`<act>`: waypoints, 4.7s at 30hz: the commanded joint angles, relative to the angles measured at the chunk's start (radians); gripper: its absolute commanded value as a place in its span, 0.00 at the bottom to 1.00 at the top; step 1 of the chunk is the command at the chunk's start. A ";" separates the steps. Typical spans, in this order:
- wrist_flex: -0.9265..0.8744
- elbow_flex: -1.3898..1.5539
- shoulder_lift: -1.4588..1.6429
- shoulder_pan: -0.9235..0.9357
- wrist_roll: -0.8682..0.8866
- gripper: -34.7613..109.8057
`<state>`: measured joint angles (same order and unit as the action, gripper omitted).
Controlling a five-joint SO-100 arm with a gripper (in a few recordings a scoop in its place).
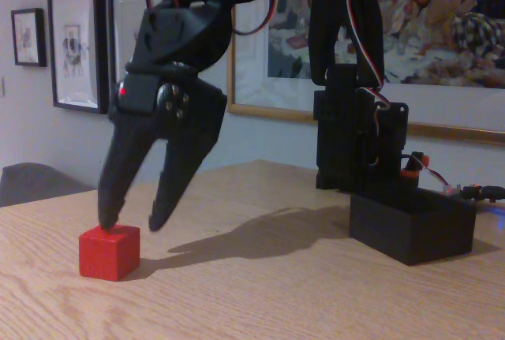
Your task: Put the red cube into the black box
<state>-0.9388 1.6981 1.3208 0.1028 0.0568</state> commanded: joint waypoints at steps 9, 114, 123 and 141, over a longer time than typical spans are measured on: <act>-0.011 -0.061 0.021 0.012 0.032 0.39; -0.230 0.664 0.833 0.721 -0.026 0.13; -0.222 0.676 0.847 0.712 -0.049 0.13; -0.210 0.729 0.956 0.726 -0.140 0.24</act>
<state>-1.1551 2.4083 2.2135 0.8191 -0.0537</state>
